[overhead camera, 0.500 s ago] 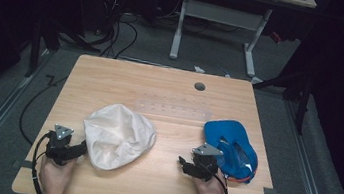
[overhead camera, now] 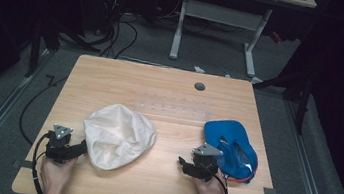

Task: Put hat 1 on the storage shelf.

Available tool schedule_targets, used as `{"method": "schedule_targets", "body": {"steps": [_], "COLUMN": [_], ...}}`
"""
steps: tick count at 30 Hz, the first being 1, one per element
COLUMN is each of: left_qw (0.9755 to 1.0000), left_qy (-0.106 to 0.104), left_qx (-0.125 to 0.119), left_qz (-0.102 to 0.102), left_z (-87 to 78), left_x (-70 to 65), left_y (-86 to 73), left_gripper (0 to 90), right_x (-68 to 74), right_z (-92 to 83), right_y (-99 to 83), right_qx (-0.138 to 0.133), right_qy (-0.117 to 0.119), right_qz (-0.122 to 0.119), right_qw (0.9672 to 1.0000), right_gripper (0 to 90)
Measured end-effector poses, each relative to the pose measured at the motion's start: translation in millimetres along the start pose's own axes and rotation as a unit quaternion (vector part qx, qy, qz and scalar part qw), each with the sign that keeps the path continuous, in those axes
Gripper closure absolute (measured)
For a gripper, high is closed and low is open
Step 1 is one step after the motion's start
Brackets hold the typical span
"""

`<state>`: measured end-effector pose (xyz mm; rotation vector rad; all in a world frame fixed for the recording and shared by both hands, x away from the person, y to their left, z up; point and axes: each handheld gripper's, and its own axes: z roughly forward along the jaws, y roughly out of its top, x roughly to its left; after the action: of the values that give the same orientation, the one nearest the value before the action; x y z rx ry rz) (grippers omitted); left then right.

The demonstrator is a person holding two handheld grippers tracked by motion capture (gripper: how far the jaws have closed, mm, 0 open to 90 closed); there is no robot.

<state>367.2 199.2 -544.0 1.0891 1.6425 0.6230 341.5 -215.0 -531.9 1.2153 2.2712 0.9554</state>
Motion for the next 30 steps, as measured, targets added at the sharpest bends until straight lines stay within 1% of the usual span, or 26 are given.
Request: {"method": "schedule_targets", "body": {"steps": [1, 2, 4, 5, 9, 10, 11, 12, 13, 14, 16, 19, 21, 23, 24, 25, 26, 27, 28, 29, 30], "left_qw": [0.9999, 0.9997, 0.9992, 0.9989, 0.9984, 0.998, 0.998, 0.9976, 0.9968, 0.9968, 0.9962, 0.996, 0.9963, 0.9962, 0.996, 0.9959, 0.9953, 0.995, 0.995, 0.9948, 0.9937], "left_qy": [-0.003, -0.005, -0.009, -0.012, -0.017, -0.022, -0.022, -0.025, -0.031, -0.031, -0.035, -0.045, -0.052, -0.059, -0.064, -0.068, -0.078, -0.084, -0.084, -0.089, -0.102], "left_qx": [0.0, -0.001, 0.001, 0.0, -0.011, -0.018, -0.018, -0.022, -0.03, -0.03, -0.036, -0.041, -0.039, -0.037, -0.034, -0.031, -0.023, -0.017, -0.017, -0.011, 0.001], "left_qz": [-0.014, -0.023, -0.038, -0.046, -0.053, -0.057, -0.057, -0.06, -0.067, -0.067, -0.07, -0.065, -0.056, -0.052, -0.053, -0.052, -0.053, -0.05, -0.05, -0.048, -0.048], "left_z": [-1.1, -2.0, -4.8, -9.8, -18.5, -25.6, -25.6, -29.5, -37.8, -37.8, -45.8, -56.9, -62.7, -67.3, -69.0, -70.4, -72.4, -72.9, -72.9, -72.9, -71.4], "left_x": [0.8, 1.9, 3.0, 2.0, -2.1, -4.9, -4.9, -6.3, -9.3, -9.3, -13.3, -23.9, -33.5, -43.3, -48.3, -53.1, -64.3, -70.0, -70.0, -75.9, -87.0], "left_y": [1.6, 2.7, 4.4, 5.8, 8.3, 10.1, 10.1, 11.0, 12.9, 12.9, 14.8, 16.7, 16.4, 16.0, 15.7, 15.2, 13.4, 11.7, 11.7, 9.8, 5.3], "left_gripper": [28.9, 28.9, 28.8, 28.5, 28.3, 28.1, 27.8, 27.8, 27.7, 27.4, 27.0, 26.5, 26.0, 25.7, 25.7, 25.4, 25.0, 24.8, 24.5, 24.5, 23.9], "right_x": [0.1, 0.1, 0.0, 0.1, 0.1, 0.1, 0.1, 0.1, 0.1, 0.1, 0.1, 0.0, 0.0, 0.0, 0.0, 0.0, 0.0, 0.0, 0.0, 0.0, 0.0], "right_z": [0.0, 0.0, 0.0, 0.0, 0.0, 0.0, 0.0, 0.0, 0.0, 0.0, 0.0, 0.0, 0.0, 0.0, 0.0, 0.0, 0.0, 0.0, 0.0, 0.0, 0.0], "right_y": [0.0, 0.0, 0.0, 0.0, 0.0, 0.0, 0.0, 0.0, 0.0, 0.0, 0.0, 0.0, 0.0, 0.0, 0.0, 0.0, 0.0, 0.0, 0.0, 0.0, 0.0], "right_qx": [0.0, 0.0, 0.0, 0.0, 0.0, 0.0, 0.0, 0.0, 0.0, 0.0, 0.0, 0.0, 0.0, 0.0, 0.0, 0.0, 0.0, 0.0, 0.0, 0.0, 0.0], "right_qy": [0.0, 0.0, 0.001, 0.001, 0.001, 0.001, 0.001, 0.001, 0.001, 0.001, 0.001, 0.001, 0.001, 0.001, 0.001, 0.001, 0.001, 0.001, 0.001, 0.0, 0.001], "right_qz": [0.0, 0.0, 0.0, 0.0, 0.0, 0.0, 0.0, 0.0, 0.0, 0.0, 0.0, 0.0, 0.0, 0.0, 0.0, 0.0, 0.0, 0.0, 0.0, 0.0, -0.001], "right_qw": [1.0, 1.0, 1.0, 1.0, 1.0, 1.0, 1.0, 1.0, 1.0, 1.0, 1.0, 1.0, 1.0, 1.0, 1.0, 1.0, 1.0, 1.0, 1.0, 1.0, 1.0], "right_gripper": [35.0, 35.0, 34.8, 34.8, 34.7, 34.7, 34.7, 34.7, 34.7, 34.7, 34.7, 34.7, 34.7, 34.7, 34.7, 34.7, 34.7, 34.7, 34.7, 34.7, 34.7]}}
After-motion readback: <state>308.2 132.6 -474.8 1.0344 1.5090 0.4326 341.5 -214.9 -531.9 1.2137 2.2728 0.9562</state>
